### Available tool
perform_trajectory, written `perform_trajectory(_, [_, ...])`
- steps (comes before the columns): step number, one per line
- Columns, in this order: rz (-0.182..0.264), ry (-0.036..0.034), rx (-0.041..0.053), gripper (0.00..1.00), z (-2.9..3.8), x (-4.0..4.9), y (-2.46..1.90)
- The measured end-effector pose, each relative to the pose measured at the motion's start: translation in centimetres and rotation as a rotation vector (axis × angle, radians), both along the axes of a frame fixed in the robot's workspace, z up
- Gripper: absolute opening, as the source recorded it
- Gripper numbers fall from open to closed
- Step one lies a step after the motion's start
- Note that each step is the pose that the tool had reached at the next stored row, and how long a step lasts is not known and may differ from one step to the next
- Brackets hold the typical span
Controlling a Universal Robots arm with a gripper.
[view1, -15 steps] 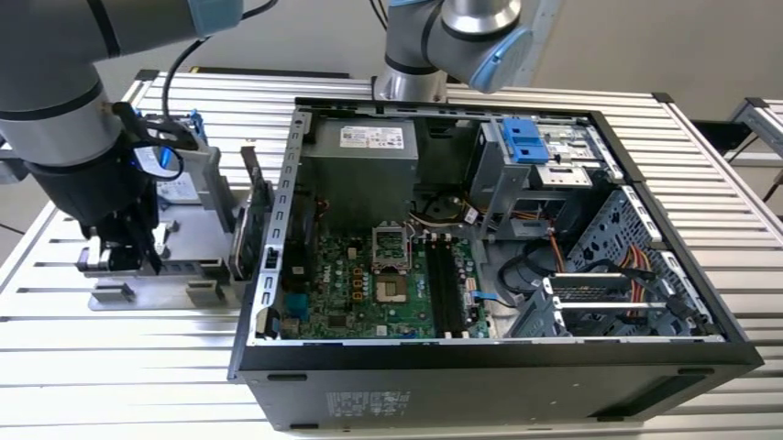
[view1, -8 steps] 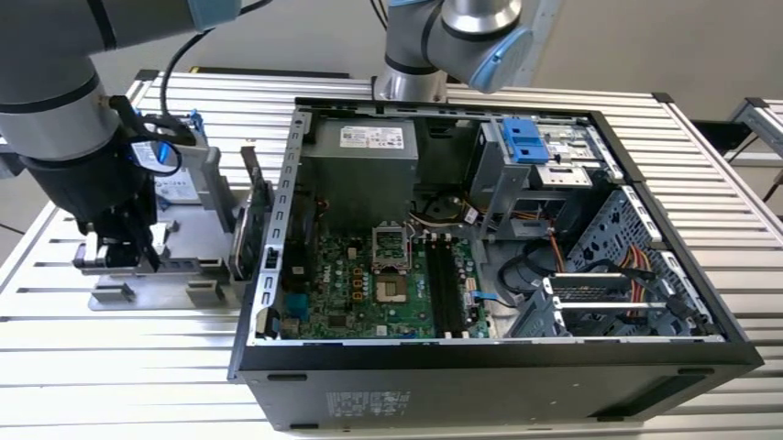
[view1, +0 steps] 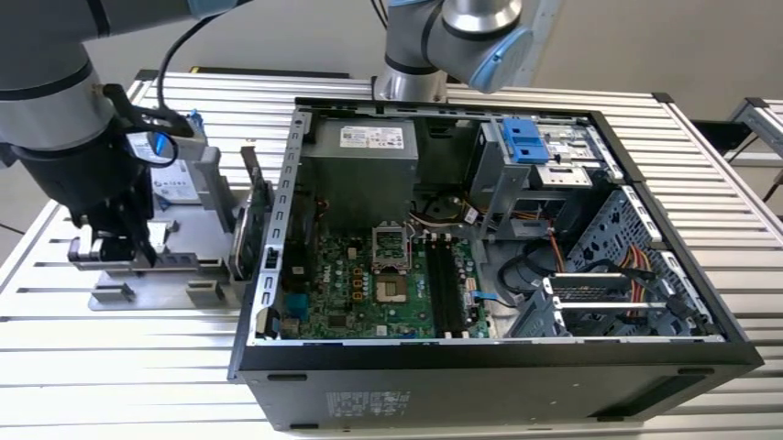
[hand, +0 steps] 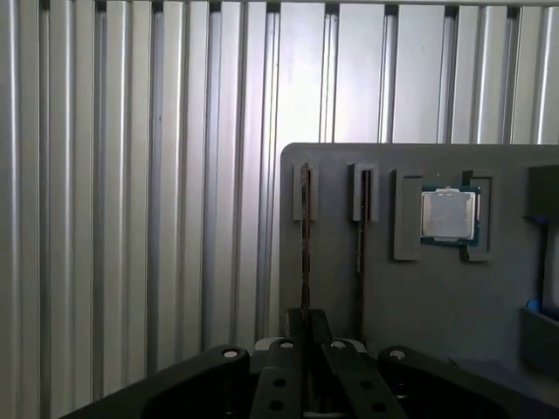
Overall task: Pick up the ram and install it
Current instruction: 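Pick up the ram and move it above insertion slot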
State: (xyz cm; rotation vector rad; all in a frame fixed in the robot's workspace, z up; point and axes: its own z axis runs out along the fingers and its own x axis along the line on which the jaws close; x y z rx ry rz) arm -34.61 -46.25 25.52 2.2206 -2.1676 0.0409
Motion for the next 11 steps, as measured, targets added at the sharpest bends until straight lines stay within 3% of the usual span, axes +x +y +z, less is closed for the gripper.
perform_trajectory(11, [0.000, -0.0001, 0.0001, 0.00, 0.99, 0.00, 0.00])
